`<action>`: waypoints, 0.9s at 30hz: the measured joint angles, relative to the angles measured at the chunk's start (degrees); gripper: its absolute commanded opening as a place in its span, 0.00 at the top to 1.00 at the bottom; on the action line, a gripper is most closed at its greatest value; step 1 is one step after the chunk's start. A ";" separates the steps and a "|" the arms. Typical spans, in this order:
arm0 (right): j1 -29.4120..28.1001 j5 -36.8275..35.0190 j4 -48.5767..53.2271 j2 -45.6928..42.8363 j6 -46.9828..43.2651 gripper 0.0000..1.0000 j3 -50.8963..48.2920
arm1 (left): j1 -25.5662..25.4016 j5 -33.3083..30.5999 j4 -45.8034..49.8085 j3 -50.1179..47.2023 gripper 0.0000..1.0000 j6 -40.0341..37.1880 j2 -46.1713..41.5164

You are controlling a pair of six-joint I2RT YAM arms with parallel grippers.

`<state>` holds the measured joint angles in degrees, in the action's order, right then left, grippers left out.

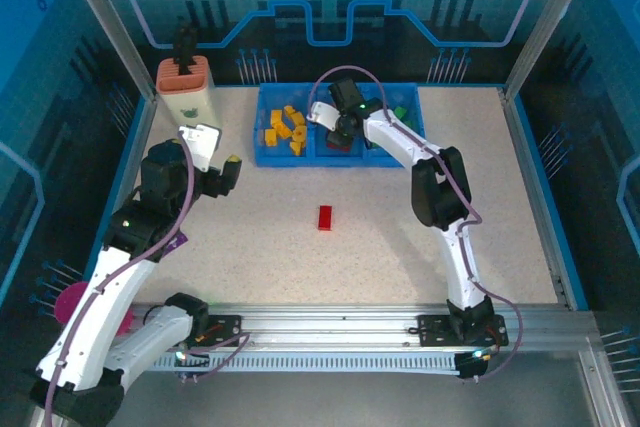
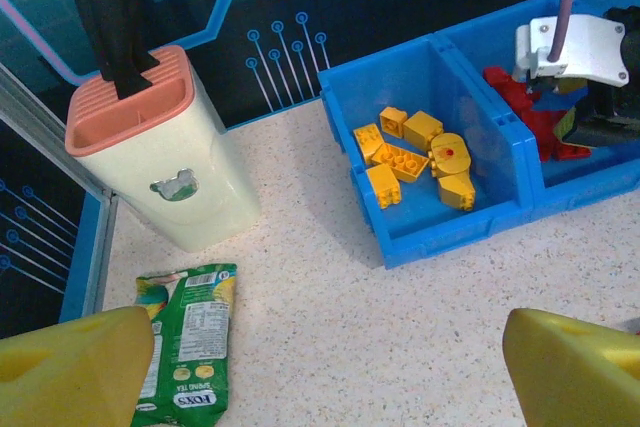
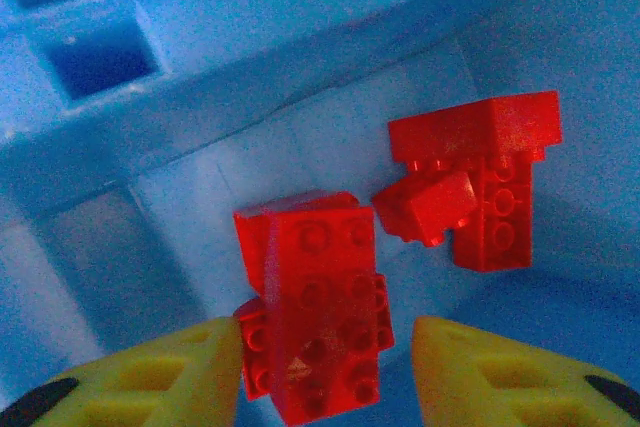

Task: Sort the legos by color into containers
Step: Place the lego in the container, then pick up the lego from the center of the table.

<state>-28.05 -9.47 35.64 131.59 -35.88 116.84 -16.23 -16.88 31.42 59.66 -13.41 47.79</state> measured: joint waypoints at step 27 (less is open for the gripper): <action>-20.68 -8.41 12.11 -27.61 76.24 0.34 -39.04 | 0.00 3.30 -3.28 -3.21 0.07 2.01 -5.44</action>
<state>-48.73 -17.89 47.75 103.98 40.36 77.80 -16.23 -13.58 28.14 56.45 -11.40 42.35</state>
